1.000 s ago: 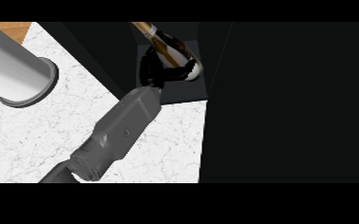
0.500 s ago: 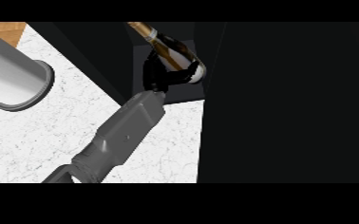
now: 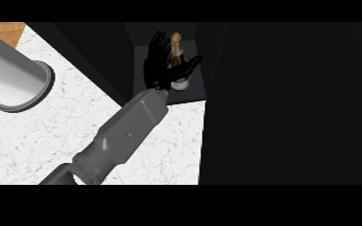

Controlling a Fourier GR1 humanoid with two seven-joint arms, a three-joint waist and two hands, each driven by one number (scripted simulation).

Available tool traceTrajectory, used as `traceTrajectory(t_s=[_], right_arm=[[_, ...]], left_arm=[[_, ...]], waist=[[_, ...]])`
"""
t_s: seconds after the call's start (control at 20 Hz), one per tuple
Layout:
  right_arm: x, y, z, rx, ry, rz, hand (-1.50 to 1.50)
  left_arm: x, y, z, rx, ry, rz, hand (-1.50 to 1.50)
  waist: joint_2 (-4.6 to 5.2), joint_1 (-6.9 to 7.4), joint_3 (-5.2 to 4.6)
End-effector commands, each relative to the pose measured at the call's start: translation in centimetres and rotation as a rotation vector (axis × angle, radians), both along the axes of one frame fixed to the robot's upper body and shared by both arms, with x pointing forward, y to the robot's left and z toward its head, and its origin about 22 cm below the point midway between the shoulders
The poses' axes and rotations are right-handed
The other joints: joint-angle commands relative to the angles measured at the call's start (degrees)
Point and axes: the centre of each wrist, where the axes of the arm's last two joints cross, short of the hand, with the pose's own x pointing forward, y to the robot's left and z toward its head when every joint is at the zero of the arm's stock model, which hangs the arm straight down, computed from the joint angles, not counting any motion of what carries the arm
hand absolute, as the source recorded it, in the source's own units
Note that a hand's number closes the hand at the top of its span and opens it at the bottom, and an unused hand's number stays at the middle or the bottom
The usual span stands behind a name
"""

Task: Pick up the wine, place it into the cabinet and close the cabinet

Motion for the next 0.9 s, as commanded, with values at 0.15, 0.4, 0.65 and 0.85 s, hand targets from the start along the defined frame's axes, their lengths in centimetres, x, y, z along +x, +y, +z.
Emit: traceTrajectory(t_s=[0.15, 0.4, 0.65, 0.85], right_arm=[[0.0, -0.1, 0.5, 0.004, -0.020, 0.010, -1.50], [0.1, 0.6, 0.2, 0.027, 0.001, 0.006, -1.50], [-0.1, 0.1, 0.8, -0.015, 0.001, -0.014, -1.50], [0.2, -0.4, -0.1, -0.002, 0.012, 0.005, -1.50]], left_arm=[[0.3, 0.3, -0.3, 0.083, 0.009, 0.032, -1.50], [0.8, -0.7, 1.0, 0.214, -0.022, -0.013, -1.50], [0.9, -0.9, 1.2, 0.239, -0.082, -0.044, -1.50], [0.6, -1.8, 1.8, 0.226, -0.125, -0.043, -1.50]], waist=[[0.44, -0.79, 0.02], [0.09, 0.31, 0.04], [-0.05, 1.12, 0.00], [-0.18, 1.37, 0.08]])
